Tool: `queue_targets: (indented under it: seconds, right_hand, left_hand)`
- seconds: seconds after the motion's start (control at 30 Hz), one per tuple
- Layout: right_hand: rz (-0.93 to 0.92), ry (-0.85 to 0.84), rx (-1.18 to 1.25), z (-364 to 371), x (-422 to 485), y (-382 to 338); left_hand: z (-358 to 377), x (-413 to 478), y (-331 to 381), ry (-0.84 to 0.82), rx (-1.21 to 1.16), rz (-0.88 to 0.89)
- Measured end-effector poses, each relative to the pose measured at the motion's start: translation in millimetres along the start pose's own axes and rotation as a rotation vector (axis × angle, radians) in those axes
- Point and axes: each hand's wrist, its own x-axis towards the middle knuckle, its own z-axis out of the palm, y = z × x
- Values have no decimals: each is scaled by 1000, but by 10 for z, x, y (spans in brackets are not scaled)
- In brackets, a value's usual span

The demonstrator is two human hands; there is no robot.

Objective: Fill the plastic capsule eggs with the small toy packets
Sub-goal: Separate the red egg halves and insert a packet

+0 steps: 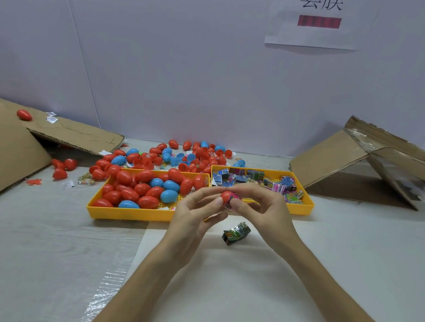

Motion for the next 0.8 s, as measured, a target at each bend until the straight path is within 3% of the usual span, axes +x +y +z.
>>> queue_targets:
  seconds: [0.47, 0.8]
  right_hand:
    - [-10, -6, 81, 34, -5, 13]
    - [-19, 8, 47, -13, 16, -28]
  left_hand:
    - [-19, 19, -14, 22, -64, -62]
    - [-1, 20, 0, -66, -163, -104]
